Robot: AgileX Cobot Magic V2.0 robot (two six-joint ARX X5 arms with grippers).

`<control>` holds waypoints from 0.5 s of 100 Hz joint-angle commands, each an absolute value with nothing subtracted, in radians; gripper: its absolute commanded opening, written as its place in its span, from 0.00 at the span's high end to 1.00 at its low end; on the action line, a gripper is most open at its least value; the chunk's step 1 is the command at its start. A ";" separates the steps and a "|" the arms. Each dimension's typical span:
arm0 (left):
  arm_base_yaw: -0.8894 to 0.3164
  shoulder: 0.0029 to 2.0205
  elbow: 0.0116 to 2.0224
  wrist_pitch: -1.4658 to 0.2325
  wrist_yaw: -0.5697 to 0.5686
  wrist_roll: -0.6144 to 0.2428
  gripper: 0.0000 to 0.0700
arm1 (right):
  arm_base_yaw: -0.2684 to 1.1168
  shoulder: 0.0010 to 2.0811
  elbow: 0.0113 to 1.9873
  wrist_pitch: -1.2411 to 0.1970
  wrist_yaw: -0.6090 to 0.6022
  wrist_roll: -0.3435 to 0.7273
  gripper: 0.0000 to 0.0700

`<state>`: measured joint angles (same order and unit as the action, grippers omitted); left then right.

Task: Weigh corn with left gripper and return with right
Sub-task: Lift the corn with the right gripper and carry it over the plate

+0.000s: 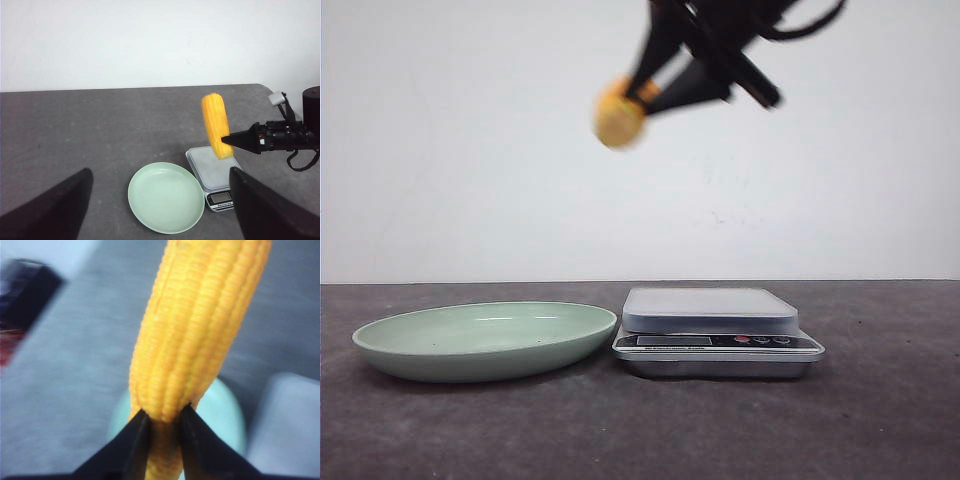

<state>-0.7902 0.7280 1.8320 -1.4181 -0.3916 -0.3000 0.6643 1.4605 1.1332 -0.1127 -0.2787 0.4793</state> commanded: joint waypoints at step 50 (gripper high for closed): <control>-0.799 0.738 1.848 -1.444 -0.397 -0.326 0.27 | 0.810 1.715 1.176 -0.125 -0.422 0.509 1.00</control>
<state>-0.7902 0.7280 1.8317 -1.4181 -0.3923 -0.3176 0.7998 1.6691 1.1587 -0.1253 -0.3931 0.4820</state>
